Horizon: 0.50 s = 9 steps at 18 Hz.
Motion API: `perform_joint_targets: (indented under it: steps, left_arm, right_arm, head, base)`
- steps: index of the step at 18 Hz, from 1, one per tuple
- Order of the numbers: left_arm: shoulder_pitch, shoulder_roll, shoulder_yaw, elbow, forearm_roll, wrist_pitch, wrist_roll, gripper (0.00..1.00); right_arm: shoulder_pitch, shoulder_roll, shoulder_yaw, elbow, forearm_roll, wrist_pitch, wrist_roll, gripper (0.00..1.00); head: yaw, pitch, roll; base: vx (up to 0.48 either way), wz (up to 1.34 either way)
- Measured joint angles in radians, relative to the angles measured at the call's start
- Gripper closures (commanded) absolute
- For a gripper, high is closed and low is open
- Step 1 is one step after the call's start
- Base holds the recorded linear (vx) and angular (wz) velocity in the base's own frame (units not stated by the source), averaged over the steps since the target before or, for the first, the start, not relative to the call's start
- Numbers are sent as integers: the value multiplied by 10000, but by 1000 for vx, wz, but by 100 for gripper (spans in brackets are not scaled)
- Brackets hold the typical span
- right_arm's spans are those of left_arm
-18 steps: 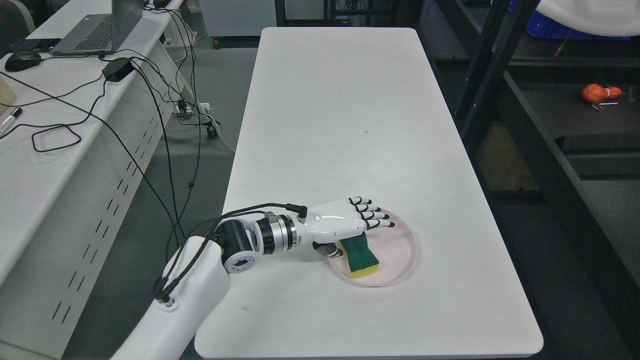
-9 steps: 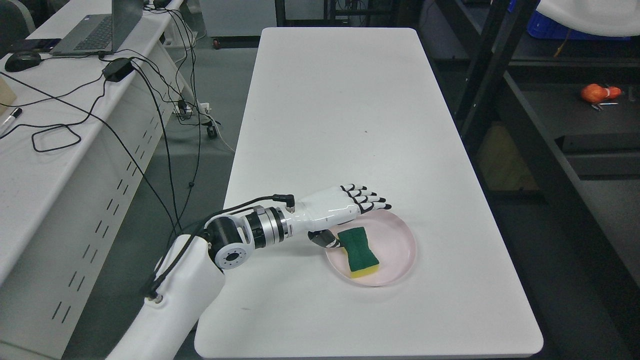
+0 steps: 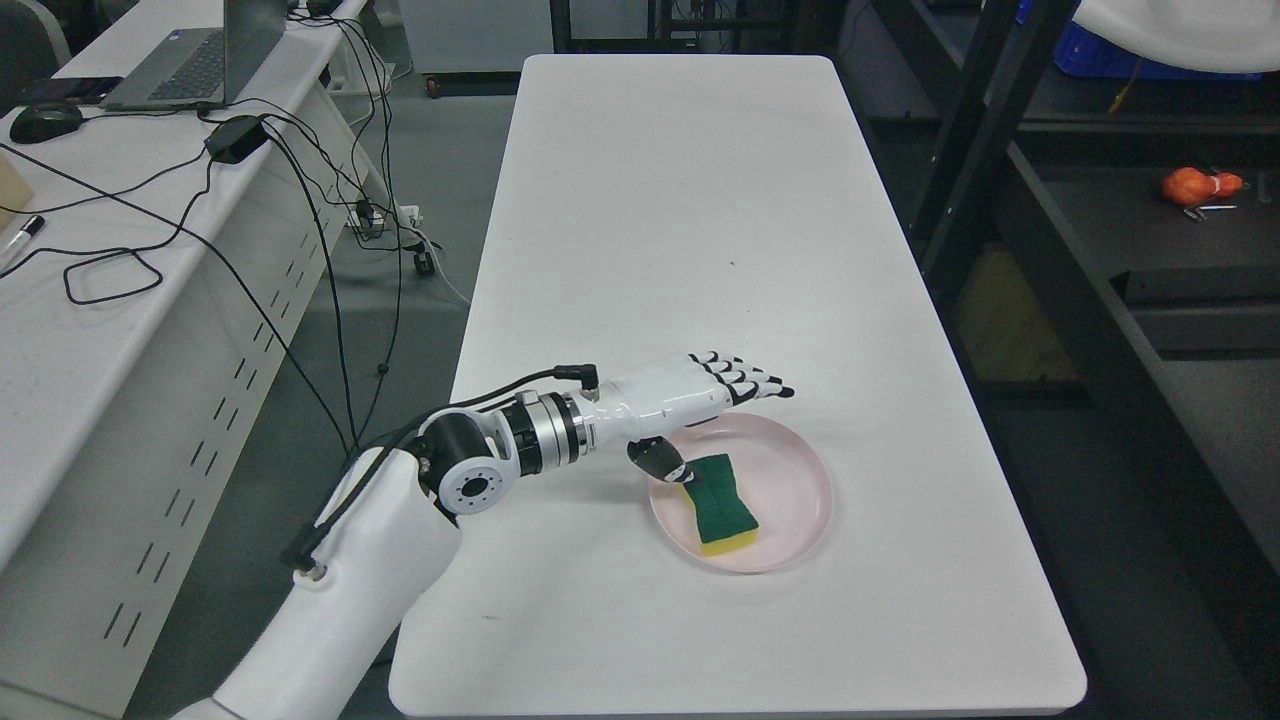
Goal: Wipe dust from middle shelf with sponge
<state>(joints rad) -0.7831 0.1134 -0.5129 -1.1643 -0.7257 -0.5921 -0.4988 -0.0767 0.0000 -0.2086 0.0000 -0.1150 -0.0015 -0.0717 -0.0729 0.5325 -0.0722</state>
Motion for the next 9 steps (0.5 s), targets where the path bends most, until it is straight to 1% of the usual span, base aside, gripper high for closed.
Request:
perform_joint_targets:
  steps: [2,5,9]
  left_arm:
    - [-197,-23,-83,-1,-310,24,-430,9]
    - [-461,-117,-216,-5,-1095,44,-665,2]
    - [-684,-293,-395,-53,-1492,9,-731,2]
  right_arm:
    - [0,0,0,0,0,0,0,0]
    - [0,0,0,0,0,0,0,0]
    - [1,0,0,0,0,0,2,0]
  head:
    - [0,0,0]
    - [0,0,0]
    - [0,0,0]
  base:
    - [0,0]
    - [0,0]
    - [0,0]
